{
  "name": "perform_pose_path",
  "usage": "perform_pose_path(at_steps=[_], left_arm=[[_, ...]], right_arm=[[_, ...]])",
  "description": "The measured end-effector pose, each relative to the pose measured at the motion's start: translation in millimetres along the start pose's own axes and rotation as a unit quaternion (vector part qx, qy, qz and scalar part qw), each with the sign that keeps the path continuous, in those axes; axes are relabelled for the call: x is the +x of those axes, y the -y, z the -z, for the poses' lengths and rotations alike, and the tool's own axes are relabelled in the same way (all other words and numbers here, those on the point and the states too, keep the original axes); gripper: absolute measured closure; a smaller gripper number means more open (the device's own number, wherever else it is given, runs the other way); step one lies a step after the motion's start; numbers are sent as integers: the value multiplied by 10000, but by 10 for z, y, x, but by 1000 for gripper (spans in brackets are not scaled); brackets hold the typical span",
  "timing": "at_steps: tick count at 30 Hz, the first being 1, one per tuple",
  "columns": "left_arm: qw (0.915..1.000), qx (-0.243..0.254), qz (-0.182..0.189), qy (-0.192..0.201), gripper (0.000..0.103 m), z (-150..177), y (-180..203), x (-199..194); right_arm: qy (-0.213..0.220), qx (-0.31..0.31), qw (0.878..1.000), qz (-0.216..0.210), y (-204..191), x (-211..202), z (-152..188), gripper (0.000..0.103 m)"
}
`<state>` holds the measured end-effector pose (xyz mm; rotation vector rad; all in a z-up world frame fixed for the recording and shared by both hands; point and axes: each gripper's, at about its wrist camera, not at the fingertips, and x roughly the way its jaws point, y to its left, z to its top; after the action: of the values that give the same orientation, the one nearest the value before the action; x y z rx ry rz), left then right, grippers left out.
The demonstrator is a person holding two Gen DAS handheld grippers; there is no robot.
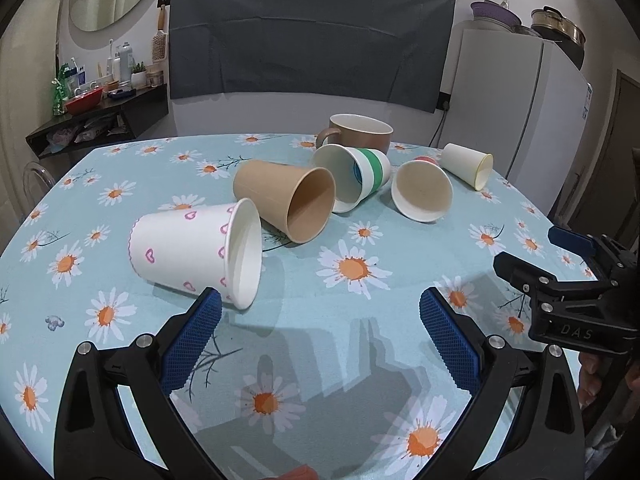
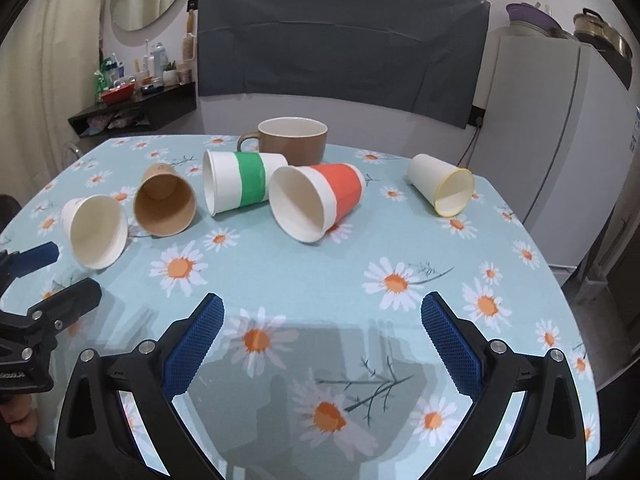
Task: Flip cup upside down
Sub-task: 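Move the right gripper to the red-and-white cup's rim and close on it, then lift the red-and-white cup by its rim with the right gripper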
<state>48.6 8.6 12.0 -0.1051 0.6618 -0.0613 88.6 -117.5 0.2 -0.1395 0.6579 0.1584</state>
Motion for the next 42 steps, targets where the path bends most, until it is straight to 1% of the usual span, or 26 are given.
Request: perform_pose_path(at_steps=[3,8,10,12,14,16,17,18,19,20,21,23,26,27,29,38,42], left_arm=[[9999,-24,16,-167,6,-185,-18,62],[9991,52,-109,-399,6,-429,-8,208],[9985,136,-254,-467,6,-506,6,271],[9979,215,-318,-525,6,-552,28,328],[9974,269,-352,-577,6,-565,48,383],[9969,350,-454,-545,6,-567,70,407],[9967,362,-459,-554,6,-567,76,417],[9968,369,-457,-550,6,-568,82,416],[9968,375,-441,-545,6,-574,85,415],[9969,381,-414,-549,6,-577,90,412],[9970,383,-399,-550,6,-585,93,415],[9970,404,-373,-538,6,-586,112,412],[9969,449,-407,-508,6,-593,142,412],[9969,448,-414,-498,6,-599,149,413],[9970,422,-417,-503,6,-612,158,422],[9971,492,-393,-418,6,-567,277,286],[9973,494,-289,-458,6,-493,339,177]], right_arm=[[-141,-123,9998,49,16,159,-223,8],[-331,-310,9989,145,16,563,-508,8],[-488,-422,9975,273,7,767,-582,8],[-598,-534,9961,378,4,933,-630,9],[-621,-664,9950,415,-12,1027,-655,10],[-596,-807,9938,489,-31,1082,-665,10],[-553,-869,9931,557,-42,1100,-665,15],[-519,-933,9923,626,-53,1116,-670,24],[-546,-981,9913,681,-55,1148,-674,47],[-626,-974,9913,622,-44,1189,-676,53],[-720,-938,9917,495,-27,1231,-670,55],[-788,-844,9926,374,8,1271,-644,80],[-776,-819,9931,330,39,1271,-592,94],[-767,-790,9934,336,59,1262,-580,96],[-728,-667,9949,221,112,1220,-560,98],[-604,-762,9951,165,126,862,-357,98],[-564,-777,9954,6,76,670,-223,98]])
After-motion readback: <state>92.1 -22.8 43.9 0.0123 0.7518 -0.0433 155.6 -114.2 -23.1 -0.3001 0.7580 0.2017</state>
